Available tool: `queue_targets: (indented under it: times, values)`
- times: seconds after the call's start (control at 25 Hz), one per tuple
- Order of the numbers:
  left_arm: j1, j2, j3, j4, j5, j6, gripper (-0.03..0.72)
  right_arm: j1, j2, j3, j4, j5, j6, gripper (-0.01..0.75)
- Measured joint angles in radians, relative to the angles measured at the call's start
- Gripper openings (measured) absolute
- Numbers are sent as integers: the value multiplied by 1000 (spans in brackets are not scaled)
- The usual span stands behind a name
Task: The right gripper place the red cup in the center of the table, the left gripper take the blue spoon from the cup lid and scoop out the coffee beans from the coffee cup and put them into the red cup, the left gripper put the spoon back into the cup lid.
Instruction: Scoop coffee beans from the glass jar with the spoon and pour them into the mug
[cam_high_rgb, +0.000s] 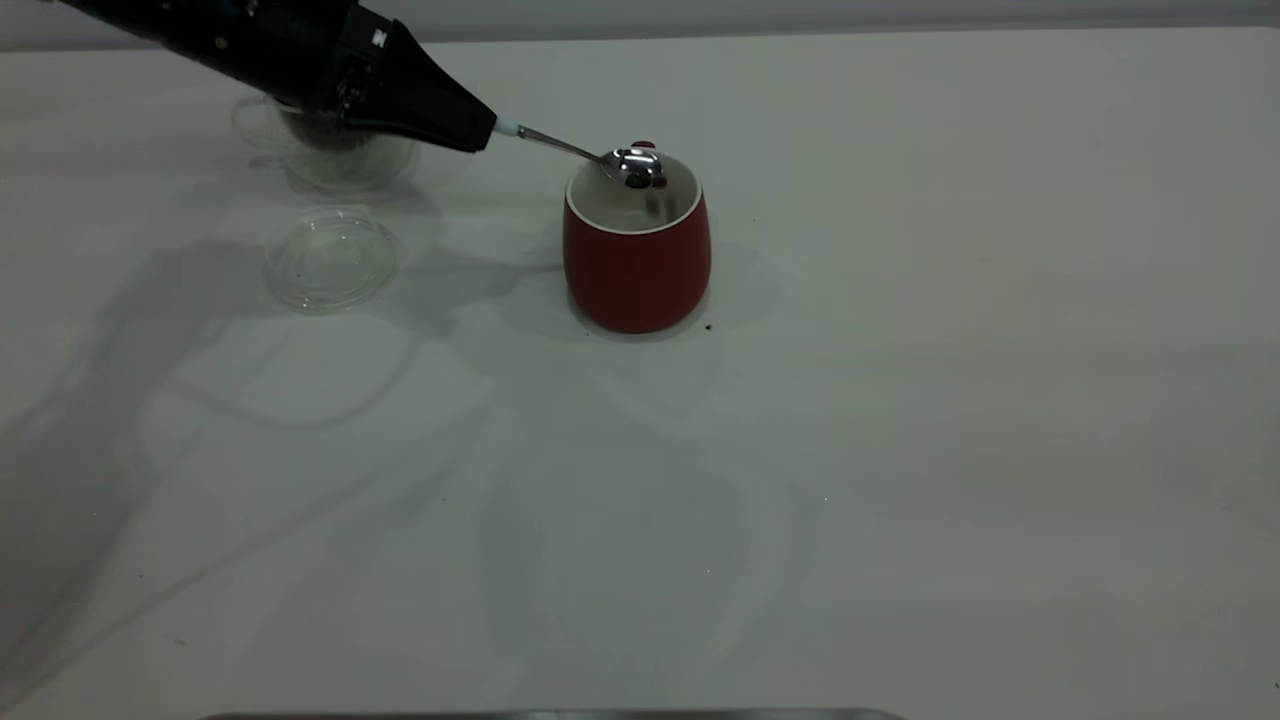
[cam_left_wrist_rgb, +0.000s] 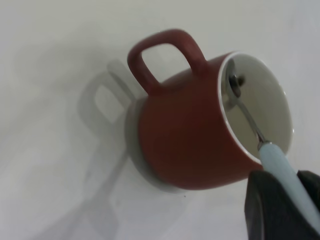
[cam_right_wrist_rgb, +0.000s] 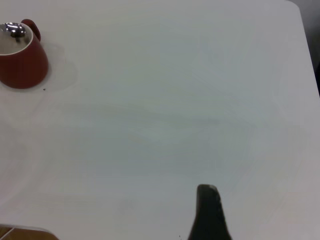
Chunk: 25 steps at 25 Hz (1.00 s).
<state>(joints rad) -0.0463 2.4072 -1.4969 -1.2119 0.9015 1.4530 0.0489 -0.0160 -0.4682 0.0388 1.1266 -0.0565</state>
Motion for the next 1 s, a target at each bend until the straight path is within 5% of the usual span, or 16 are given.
queue_targets:
  times: [1.0]
  values:
    - [-25, -64, 0, 136, -83, 34, 119, 0, 0, 0, 0, 0, 0, 586]
